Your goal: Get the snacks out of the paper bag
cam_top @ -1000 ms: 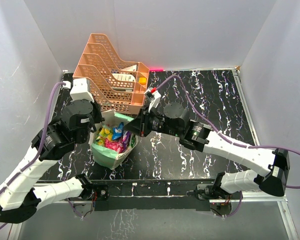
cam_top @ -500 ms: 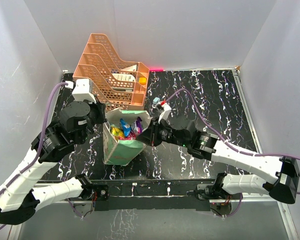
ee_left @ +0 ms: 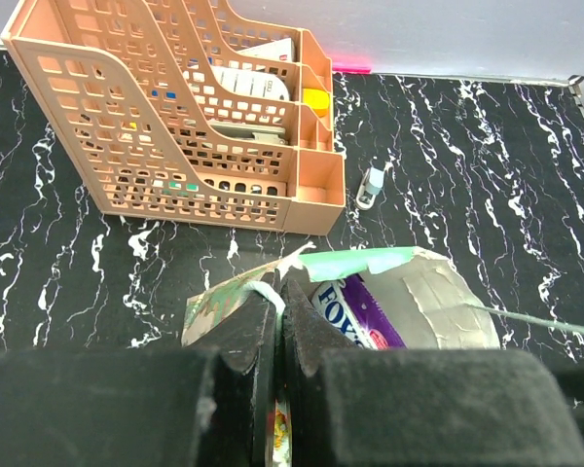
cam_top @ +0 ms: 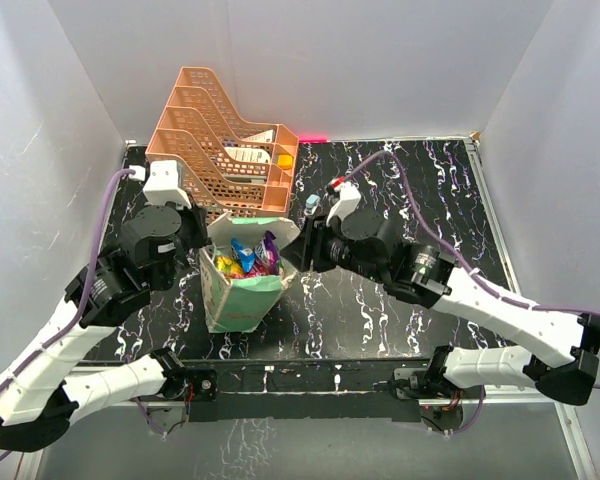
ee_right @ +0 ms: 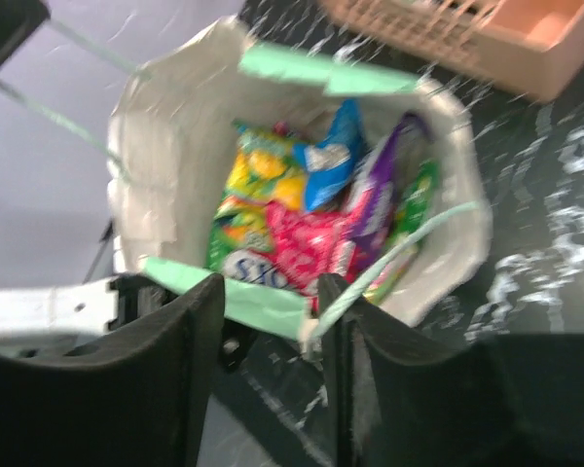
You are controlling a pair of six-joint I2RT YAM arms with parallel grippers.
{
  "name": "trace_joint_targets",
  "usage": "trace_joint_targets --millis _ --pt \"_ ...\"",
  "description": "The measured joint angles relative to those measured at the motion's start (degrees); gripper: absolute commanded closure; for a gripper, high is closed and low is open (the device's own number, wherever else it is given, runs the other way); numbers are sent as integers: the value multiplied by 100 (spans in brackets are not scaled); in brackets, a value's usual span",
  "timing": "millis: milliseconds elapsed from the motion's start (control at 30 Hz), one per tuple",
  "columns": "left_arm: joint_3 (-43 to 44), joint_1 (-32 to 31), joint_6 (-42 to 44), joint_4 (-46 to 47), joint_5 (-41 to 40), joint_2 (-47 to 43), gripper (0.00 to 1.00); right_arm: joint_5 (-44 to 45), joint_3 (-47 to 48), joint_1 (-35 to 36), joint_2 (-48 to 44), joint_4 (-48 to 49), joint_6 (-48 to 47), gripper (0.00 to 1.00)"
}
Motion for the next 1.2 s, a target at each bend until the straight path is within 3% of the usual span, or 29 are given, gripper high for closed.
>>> trace_joint_targets --millis 267,433,567,667,1200 --pt "-153 0 -111 -120 -7 -273 100 1488 2376 0 944 -2271 -575 41" --pt "-155 0 -175 -160 -4 -330 100 1810 3908 238 1934 -2872 -826 39" --pt "-157 0 -201 -199 -4 -356 100 2035 4586 396 2531 -3176 -964 41" --pt "-160 0 -238 -243 -4 -396 100 2124 4629 400 2673 -3279 -1010 49" --pt "-227 0 -435 -535 28 -717 100 1921 3014 225 3366 -2632 -254 58"
